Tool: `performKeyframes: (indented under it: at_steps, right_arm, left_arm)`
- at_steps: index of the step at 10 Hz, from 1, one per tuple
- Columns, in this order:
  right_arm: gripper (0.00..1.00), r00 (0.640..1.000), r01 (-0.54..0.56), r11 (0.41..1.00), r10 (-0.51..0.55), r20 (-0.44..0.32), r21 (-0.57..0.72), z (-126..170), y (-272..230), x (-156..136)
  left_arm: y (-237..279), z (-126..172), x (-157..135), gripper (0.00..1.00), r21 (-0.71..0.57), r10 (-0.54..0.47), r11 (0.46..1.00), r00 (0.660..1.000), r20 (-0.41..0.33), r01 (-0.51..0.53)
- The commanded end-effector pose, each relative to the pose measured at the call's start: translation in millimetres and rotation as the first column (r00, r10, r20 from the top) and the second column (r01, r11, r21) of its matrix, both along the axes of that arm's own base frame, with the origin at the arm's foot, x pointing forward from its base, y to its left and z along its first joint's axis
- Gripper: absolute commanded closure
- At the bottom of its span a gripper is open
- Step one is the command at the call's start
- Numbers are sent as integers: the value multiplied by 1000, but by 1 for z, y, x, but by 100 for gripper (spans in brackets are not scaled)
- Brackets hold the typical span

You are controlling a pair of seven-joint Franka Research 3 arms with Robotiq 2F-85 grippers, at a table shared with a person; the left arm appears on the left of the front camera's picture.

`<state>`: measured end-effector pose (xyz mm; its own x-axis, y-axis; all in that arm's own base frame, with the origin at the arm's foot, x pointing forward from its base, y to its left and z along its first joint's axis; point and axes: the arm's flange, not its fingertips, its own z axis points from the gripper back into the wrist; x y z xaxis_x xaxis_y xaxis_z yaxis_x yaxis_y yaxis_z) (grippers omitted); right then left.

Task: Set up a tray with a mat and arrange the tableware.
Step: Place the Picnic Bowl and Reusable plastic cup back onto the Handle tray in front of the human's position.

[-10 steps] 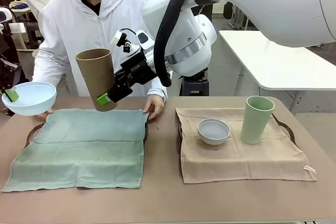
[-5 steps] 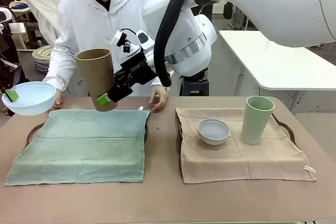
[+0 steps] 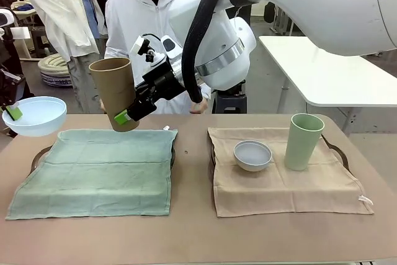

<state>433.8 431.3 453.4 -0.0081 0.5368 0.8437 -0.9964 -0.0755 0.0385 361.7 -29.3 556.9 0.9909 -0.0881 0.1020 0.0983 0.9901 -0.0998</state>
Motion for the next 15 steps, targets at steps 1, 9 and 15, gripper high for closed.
performKeyframes:
  at_steps: [1, 9, 15]
  right_arm:
    - [20, 1000, -14, 999, 14, -10, 42, -28, -6, 9]
    - [20, 996, -62, 994, 57, 63, 93, -150, -1, 29]
    - [20, 997, -63, 993, 58, 47, 99, -178, 5, 40]
  left_arm:
    - [5, -25, 15, 96, -34, -10, 999, 1000, -27, 9]
    - [16, -143, 76, 96, -97, 38, 995, 999, 7, -37]
    - [-2, -178, 93, 96, -60, 37, 998, 999, 22, -36]
